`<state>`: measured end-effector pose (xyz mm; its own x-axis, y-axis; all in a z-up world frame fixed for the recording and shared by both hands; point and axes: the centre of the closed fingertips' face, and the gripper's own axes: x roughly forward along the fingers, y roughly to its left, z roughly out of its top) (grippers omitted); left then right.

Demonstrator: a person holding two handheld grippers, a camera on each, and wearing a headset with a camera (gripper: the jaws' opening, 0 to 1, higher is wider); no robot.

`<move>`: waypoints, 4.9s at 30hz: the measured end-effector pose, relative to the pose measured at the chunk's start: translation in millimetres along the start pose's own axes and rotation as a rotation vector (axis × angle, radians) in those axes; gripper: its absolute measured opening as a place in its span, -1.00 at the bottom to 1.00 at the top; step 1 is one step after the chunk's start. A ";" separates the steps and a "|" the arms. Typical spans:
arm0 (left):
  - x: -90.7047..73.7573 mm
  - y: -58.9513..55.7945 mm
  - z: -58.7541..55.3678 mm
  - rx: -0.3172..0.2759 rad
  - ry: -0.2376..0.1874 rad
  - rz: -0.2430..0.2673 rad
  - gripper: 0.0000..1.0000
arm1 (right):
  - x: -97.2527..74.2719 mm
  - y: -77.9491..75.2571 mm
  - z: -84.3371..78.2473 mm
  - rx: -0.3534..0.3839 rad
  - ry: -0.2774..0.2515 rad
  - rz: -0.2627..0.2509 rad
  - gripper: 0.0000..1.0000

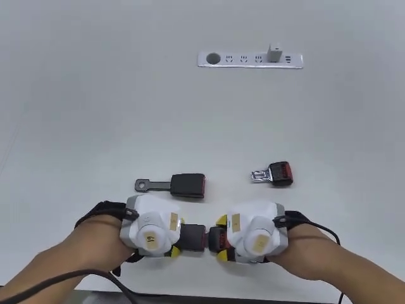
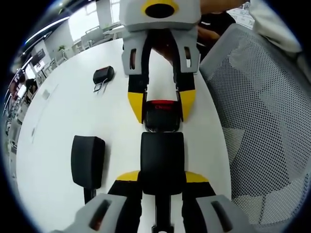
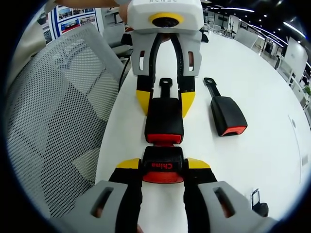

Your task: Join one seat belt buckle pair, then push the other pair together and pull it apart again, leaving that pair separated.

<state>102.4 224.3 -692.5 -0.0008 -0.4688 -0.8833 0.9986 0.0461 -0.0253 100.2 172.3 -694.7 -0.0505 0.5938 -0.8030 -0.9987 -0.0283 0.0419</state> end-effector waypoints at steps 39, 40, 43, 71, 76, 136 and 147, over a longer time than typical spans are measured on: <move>-2.0 4.5 -1.6 -0.031 -0.032 -0.001 -0.39 | -7.8 -5.8 -3.3 -0.007 -0.004 -0.003 -0.40; -1.6 4.6 -1.5 -0.029 -0.032 -0.001 -0.39 | -7.5 -5.8 -3.6 -0.007 -0.003 -0.004 -0.40; -0.9 4.7 -2.3 -0.027 -0.030 0.002 -0.39 | -6.6 -6.1 -3.9 -0.006 0.000 -0.007 -0.39; -25.6 7.4 11.1 -0.065 -0.105 0.043 -0.32 | -17.5 -6.4 18.4 0.032 -0.093 -0.006 -0.26; -39.2 21.3 22.4 -0.075 -0.164 0.072 -0.31 | -41.9 -17.9 28.8 0.027 -0.122 -0.034 -0.20; 0.9 110.8 10.1 0.001 -0.061 0.023 -0.29 | -83.1 -128.5 -103.7 0.020 0.052 -0.047 -0.35; 1.8 112.1 8.6 -0.018 -0.066 0.026 -0.29 | -56.6 -106.0 -62.3 0.016 -0.006 -0.042 -0.35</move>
<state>214.8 221.1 -692.9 0.0296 -0.5242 -0.8511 0.9971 0.0748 -0.0114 208.8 91.6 -690.7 -0.0082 0.5987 -0.8010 -0.9998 0.0098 0.0175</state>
